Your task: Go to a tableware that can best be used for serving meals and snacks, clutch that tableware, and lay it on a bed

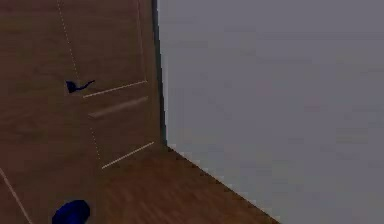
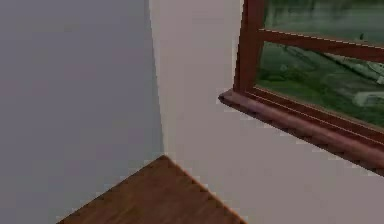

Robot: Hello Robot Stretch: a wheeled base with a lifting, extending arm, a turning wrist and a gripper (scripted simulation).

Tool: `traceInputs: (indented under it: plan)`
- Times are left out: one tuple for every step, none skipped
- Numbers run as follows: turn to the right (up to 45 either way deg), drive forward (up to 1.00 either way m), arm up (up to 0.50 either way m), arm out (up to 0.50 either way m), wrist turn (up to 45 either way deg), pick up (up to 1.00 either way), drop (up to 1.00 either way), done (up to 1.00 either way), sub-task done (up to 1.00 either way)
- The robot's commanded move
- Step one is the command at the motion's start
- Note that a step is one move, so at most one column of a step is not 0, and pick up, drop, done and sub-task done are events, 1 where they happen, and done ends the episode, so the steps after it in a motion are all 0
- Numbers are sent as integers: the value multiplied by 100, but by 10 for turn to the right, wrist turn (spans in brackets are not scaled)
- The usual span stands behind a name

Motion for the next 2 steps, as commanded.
traceInputs:
  plan:
    - [-450, 0, 0, 0, 0, 0, 0, 0, 0]
    - [-450, 0, 0, 0, 0, 0, 0, 0, 0]
